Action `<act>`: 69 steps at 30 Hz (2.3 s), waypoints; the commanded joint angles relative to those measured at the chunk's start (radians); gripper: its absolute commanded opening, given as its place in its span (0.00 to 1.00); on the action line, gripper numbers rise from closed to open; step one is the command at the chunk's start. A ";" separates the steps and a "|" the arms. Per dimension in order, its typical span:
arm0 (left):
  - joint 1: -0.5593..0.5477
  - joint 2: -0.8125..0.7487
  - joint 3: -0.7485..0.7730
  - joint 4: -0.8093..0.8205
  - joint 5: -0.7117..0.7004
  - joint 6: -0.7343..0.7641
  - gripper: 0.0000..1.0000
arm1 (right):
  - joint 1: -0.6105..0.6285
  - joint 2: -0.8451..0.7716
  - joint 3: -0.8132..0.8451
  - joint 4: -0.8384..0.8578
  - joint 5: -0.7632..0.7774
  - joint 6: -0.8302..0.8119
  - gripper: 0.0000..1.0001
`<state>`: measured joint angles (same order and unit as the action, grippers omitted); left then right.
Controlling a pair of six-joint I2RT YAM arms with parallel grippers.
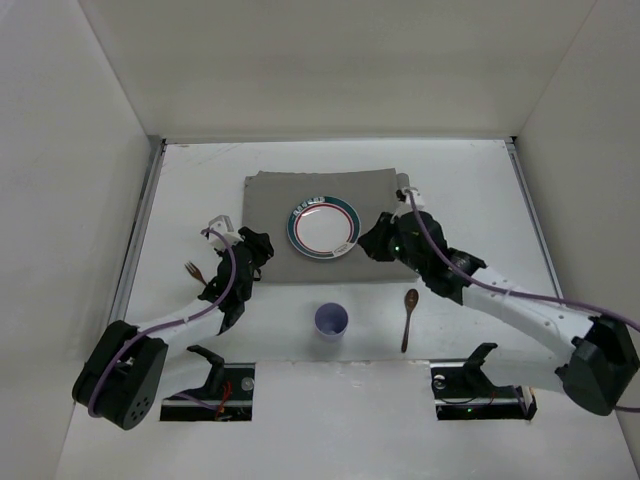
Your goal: Set the dinner table for one person
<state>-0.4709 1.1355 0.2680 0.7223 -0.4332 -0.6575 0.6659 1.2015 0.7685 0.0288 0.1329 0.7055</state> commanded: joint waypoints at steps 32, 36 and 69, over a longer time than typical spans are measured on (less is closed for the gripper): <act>-0.011 -0.008 0.016 0.049 -0.004 -0.013 0.44 | 0.421 0.080 0.374 -0.483 0.042 -0.417 0.09; -0.011 0.010 0.020 0.049 0.002 -0.016 0.44 | 0.254 0.102 0.419 -0.304 0.080 -0.371 0.09; -0.005 0.027 0.034 0.029 0.014 -0.016 0.44 | -0.309 0.760 0.902 -0.477 0.166 -0.342 0.11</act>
<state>-0.4820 1.1706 0.2718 0.7143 -0.4191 -0.6643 0.3531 1.9530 1.6085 -0.4362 0.2913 0.3557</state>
